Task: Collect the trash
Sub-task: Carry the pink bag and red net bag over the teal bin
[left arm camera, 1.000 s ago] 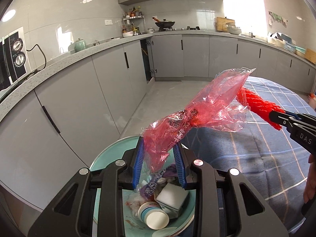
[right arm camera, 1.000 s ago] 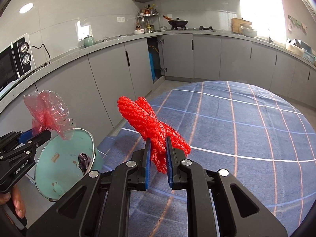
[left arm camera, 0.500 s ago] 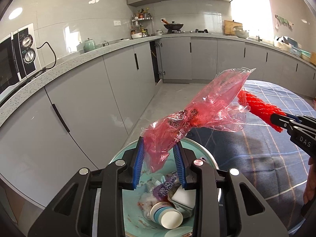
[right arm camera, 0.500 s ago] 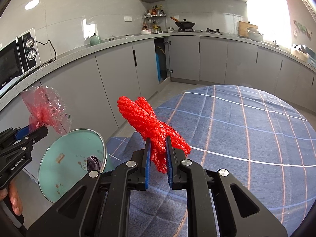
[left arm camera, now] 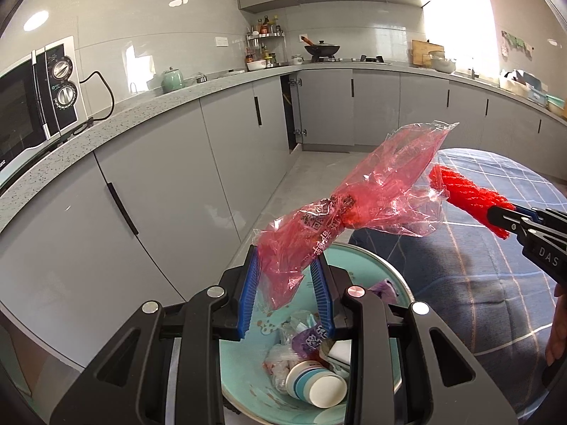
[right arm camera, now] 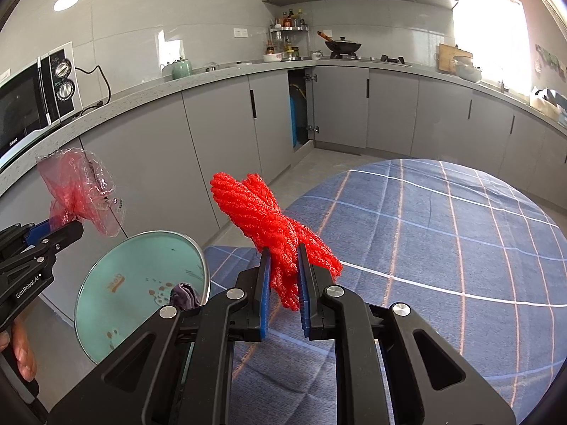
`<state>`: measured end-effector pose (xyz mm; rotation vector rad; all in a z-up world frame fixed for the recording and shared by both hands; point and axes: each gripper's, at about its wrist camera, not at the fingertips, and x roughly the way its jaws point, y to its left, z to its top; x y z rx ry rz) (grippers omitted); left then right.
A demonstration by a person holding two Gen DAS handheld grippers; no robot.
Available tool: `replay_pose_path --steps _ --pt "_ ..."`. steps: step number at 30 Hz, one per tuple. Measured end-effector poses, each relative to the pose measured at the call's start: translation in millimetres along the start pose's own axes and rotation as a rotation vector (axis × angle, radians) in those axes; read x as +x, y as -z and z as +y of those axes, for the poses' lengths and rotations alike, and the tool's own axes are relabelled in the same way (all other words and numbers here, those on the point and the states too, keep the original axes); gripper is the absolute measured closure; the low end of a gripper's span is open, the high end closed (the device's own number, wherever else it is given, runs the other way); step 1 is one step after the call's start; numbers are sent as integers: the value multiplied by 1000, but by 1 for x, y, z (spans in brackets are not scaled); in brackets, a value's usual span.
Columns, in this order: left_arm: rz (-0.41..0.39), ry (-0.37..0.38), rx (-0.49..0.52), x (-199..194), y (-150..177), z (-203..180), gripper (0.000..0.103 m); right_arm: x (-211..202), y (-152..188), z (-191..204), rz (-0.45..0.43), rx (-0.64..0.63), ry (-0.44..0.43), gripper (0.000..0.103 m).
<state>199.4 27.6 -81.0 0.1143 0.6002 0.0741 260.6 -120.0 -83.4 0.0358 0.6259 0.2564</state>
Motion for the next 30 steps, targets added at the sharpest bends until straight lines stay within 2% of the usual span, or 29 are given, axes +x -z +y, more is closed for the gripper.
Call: replay_pose_path --steps 30 --pt "16 -49 -24 0 6 16 73 8 -5 26 7 -58 -47 89"
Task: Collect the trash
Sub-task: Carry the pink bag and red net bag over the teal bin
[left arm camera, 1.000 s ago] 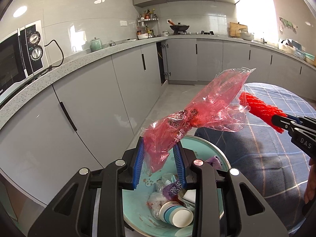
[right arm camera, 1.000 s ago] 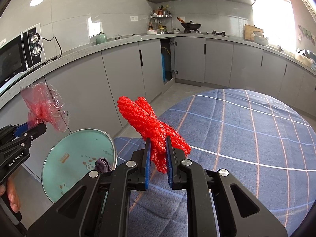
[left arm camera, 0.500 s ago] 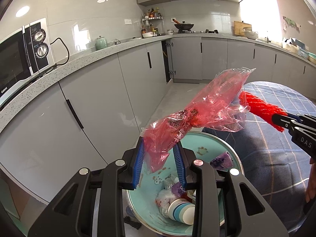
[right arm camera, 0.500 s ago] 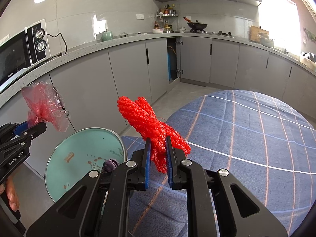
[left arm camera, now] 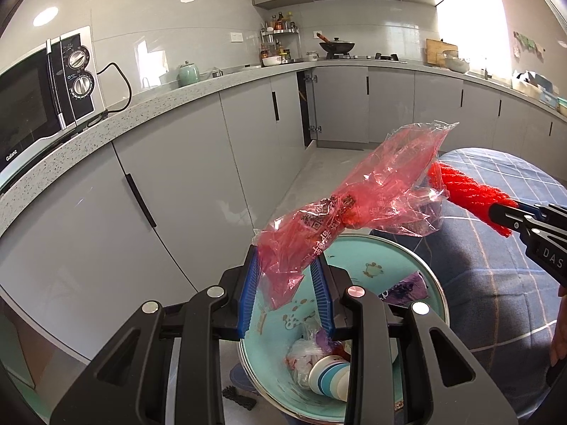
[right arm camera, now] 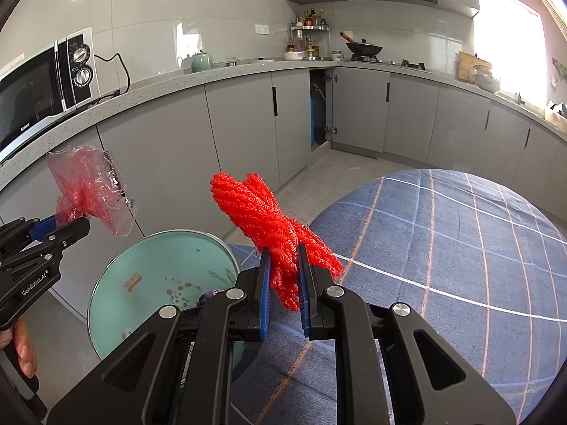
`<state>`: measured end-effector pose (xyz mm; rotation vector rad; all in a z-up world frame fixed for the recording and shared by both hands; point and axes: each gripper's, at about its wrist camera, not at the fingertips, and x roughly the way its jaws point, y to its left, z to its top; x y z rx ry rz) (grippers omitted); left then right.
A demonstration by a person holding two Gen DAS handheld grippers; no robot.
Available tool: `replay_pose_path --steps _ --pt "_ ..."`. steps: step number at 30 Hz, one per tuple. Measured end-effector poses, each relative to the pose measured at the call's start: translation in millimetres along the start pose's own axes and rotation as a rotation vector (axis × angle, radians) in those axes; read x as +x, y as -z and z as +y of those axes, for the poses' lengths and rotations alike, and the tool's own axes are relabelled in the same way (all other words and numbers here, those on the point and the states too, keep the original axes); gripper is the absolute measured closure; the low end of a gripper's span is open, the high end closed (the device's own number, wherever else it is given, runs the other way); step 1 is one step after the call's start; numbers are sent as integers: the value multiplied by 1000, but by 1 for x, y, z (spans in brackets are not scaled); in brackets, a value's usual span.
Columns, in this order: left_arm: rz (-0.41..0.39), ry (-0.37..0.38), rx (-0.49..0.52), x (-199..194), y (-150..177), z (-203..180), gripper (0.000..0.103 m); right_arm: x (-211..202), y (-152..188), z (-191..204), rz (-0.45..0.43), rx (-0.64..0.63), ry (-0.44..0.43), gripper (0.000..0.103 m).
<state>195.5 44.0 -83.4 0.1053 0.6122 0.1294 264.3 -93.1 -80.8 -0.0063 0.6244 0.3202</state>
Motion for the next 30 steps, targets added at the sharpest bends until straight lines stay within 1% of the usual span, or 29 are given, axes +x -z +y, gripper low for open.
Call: replay_pose_path --steps 30 --pt "7 -10 -20 5 1 8 73 11 1 23 16 -38 -24 88"
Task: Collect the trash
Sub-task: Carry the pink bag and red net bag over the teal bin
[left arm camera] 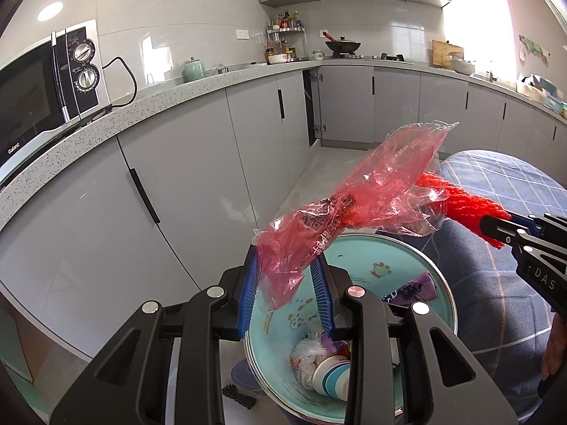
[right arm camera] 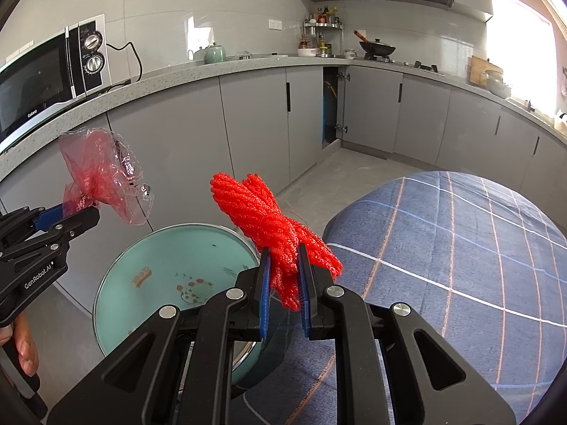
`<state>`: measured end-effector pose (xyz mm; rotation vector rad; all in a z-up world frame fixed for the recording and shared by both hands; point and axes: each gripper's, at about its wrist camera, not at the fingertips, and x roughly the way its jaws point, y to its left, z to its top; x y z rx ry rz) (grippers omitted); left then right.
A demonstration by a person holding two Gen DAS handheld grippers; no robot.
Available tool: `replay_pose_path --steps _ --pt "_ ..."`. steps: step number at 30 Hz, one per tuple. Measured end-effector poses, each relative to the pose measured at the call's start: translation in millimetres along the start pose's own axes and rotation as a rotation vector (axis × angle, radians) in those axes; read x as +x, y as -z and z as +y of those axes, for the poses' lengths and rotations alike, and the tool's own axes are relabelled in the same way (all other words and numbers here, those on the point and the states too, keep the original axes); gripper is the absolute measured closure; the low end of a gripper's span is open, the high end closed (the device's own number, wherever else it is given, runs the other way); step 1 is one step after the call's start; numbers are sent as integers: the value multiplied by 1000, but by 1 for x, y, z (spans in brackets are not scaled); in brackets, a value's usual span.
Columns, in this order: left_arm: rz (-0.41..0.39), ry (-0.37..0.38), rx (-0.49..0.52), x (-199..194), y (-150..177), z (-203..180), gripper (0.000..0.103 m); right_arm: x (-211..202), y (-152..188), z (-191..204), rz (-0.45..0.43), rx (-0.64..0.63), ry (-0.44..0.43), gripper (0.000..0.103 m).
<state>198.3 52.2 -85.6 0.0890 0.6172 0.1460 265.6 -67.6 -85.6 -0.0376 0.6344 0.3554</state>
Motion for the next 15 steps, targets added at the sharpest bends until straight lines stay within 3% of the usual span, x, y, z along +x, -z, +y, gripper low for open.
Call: replay_pose_path --steps 15 --pt "3 4 -3 1 1 1 73 2 0 9 7 -17 -15 88"
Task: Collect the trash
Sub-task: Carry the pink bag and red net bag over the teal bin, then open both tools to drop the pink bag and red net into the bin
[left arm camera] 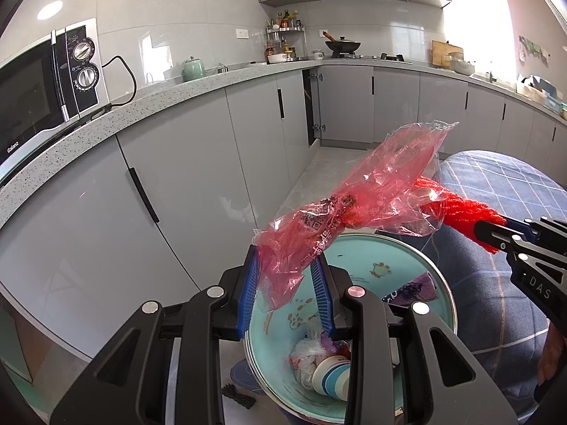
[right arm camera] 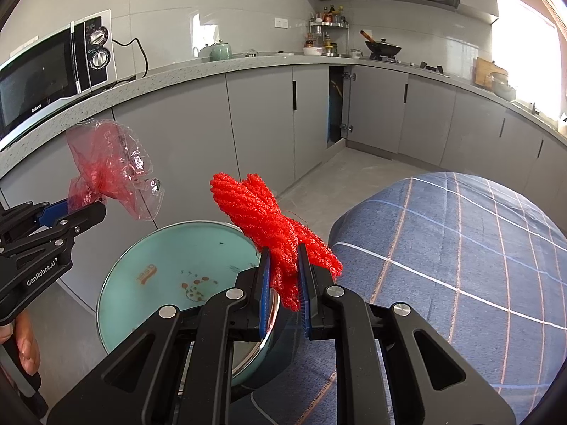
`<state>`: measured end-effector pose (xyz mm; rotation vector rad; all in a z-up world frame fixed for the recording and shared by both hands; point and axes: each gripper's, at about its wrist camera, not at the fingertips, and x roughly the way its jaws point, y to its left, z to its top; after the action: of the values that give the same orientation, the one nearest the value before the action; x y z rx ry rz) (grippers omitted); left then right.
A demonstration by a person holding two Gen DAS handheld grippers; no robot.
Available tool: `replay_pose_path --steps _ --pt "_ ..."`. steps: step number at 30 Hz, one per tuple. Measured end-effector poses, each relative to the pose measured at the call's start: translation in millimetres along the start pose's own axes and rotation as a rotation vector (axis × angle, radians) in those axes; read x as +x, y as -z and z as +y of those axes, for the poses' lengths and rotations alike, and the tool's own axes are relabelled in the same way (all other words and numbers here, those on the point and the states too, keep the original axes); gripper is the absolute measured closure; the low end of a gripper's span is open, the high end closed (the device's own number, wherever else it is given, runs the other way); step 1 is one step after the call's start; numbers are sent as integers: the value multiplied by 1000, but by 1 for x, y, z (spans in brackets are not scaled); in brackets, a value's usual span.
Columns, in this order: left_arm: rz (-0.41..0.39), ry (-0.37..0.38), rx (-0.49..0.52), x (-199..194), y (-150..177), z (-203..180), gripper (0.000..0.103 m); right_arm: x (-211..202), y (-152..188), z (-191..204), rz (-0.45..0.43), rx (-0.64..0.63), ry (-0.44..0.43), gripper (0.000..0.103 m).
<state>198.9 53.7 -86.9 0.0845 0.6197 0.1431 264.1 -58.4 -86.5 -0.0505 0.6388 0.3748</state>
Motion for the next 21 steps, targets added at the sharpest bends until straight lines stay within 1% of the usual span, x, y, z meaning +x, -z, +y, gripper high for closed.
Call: replay_pose_path --steps 21 --pt "7 -5 -23 2 0 8 72 0 -1 8 2 -21 -19 88"
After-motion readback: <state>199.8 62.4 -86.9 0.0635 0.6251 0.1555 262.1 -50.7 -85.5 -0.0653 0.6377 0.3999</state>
